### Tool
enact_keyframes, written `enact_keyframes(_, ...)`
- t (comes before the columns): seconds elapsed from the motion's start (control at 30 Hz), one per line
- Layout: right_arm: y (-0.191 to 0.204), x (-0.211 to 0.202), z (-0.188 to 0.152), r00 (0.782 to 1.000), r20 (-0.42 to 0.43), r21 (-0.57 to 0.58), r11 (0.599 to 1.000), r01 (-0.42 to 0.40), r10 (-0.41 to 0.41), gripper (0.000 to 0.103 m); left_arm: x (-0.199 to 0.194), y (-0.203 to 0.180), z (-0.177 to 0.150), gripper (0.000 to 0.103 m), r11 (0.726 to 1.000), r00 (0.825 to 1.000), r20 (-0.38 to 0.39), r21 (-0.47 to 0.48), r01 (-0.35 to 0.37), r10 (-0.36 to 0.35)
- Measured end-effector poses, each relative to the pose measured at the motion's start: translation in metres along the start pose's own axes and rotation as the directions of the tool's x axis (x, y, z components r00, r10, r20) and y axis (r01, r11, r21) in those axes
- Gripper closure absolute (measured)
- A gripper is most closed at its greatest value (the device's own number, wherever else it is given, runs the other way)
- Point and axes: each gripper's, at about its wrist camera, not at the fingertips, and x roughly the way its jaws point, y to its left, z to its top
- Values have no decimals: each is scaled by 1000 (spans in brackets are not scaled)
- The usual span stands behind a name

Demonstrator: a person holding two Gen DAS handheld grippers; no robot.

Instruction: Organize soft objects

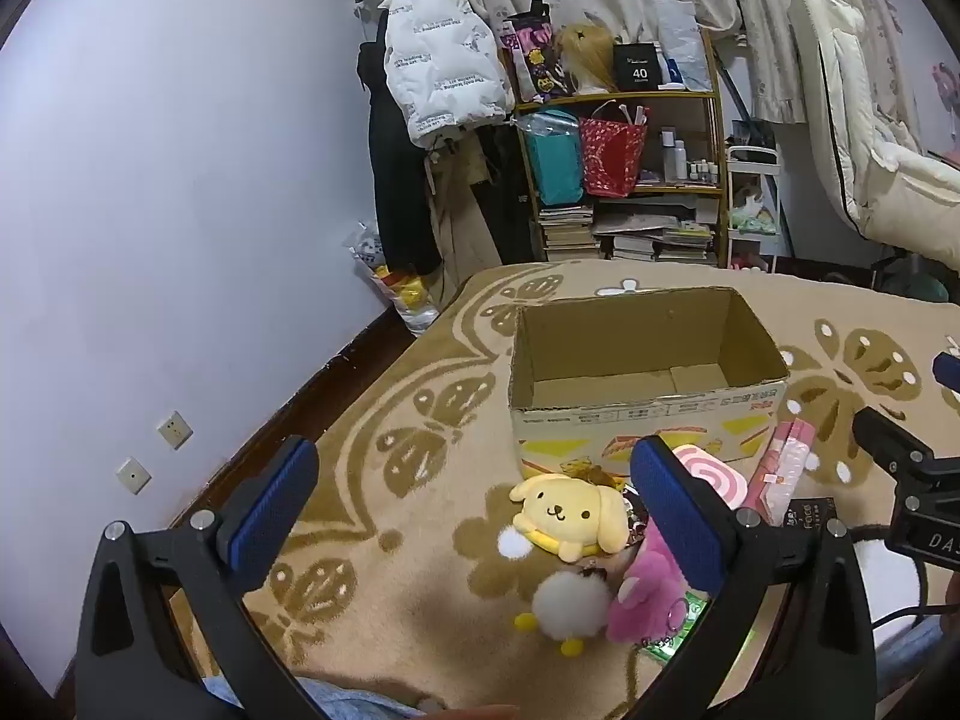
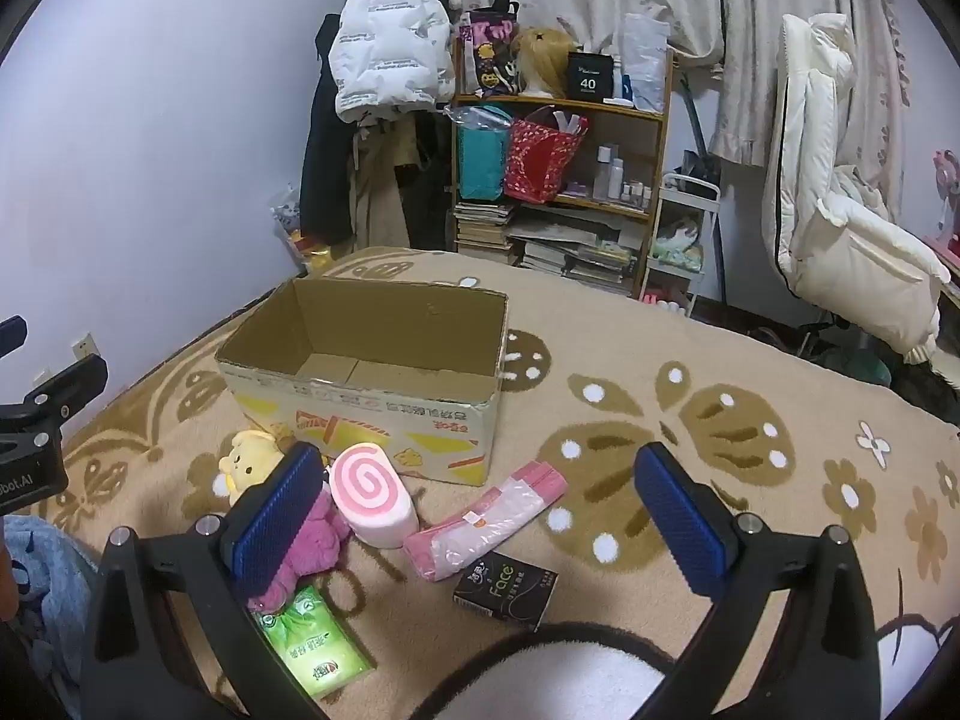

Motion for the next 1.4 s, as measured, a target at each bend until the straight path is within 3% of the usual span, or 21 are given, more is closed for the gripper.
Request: enact_keyframes(1.4,0,0,-1,1000,2,-2,1000,4,-4,0,5,-1,-4,0,1000,1000,-5,19,-24,24)
